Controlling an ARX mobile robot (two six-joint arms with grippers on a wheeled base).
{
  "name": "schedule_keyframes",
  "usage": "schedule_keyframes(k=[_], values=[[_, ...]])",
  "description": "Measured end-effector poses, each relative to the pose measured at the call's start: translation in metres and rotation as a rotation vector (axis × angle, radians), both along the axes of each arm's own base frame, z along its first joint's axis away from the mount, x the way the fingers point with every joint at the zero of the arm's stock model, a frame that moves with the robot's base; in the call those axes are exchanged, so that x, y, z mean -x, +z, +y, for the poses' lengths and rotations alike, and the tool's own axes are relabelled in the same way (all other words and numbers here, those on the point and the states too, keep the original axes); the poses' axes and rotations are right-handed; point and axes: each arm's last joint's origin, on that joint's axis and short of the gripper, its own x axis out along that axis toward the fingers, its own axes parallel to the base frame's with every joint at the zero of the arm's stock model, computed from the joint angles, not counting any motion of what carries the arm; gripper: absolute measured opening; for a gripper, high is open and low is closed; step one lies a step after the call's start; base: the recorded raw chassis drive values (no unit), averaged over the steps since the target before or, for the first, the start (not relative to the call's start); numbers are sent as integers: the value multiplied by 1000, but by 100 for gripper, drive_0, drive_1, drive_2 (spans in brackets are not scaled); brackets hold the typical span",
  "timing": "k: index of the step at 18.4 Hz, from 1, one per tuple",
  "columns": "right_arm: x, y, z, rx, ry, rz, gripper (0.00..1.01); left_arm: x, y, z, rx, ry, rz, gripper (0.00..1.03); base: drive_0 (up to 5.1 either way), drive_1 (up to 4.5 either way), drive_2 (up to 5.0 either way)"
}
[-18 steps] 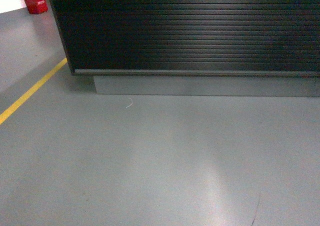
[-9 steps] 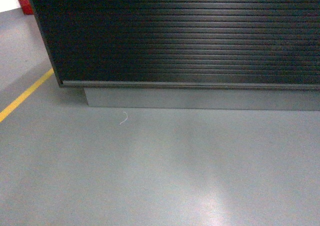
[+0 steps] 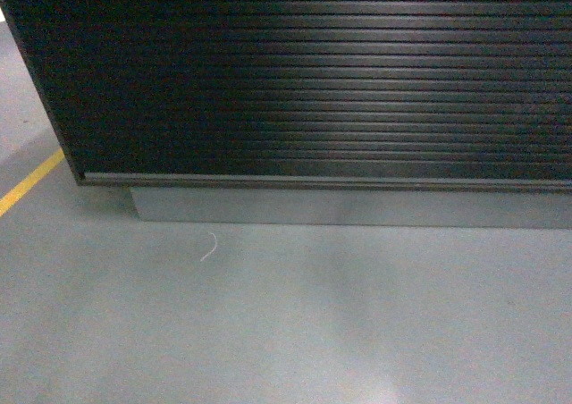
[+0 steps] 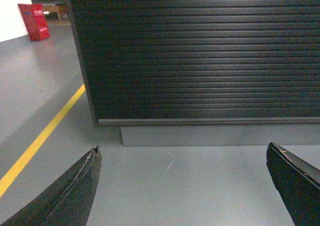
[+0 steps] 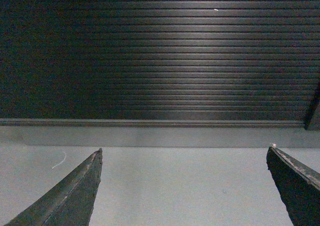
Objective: Place dark red mango on scale at checkout
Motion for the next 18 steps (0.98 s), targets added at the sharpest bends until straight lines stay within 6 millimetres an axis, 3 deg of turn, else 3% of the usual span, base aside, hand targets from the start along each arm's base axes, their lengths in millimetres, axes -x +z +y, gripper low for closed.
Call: schedule_keyframes(k=[18], values=[[0,0,0,0,0,2,98,0,0,0,0,0,3,98,-5,304,-315]])
